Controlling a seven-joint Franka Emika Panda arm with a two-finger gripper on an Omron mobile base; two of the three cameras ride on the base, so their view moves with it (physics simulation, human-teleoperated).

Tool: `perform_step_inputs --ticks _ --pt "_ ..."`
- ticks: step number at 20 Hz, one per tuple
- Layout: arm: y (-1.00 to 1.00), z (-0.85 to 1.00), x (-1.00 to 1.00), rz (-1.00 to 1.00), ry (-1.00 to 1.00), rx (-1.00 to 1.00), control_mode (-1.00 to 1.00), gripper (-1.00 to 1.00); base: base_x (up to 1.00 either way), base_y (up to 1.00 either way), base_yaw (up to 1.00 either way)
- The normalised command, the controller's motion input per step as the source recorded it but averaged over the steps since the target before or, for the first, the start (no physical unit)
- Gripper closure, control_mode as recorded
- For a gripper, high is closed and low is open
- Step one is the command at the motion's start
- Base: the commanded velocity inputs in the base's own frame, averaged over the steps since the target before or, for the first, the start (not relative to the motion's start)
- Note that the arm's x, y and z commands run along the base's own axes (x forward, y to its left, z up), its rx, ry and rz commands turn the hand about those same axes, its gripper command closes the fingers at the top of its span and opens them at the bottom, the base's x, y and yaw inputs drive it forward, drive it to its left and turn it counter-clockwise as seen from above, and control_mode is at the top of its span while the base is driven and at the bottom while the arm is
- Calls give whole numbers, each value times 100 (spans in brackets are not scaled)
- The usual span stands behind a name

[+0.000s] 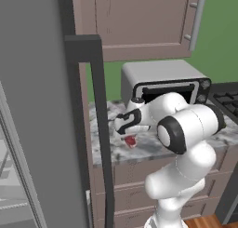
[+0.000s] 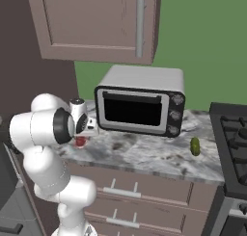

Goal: Open the fridge, remove the tangerine, cucumber, and steak, and place them on any counter.

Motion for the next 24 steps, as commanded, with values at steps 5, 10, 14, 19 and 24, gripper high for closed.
perform_step_inputs --ticks 5,10,14,19,24 --pt "0 5 4 0 -12 0 -100 -100 0 0 0" --pt "0 20 -19 0 -18 0 -100 -100 0 0 0" --pt "-19 88 -100 0 -37 4 -100 -100 0 0 0" --pt "-38 100 -100 0 -22 6 -100 -100 0 0 0" --pt "-38 100 -83 0 -3 2 -100 -100 0 0 0"
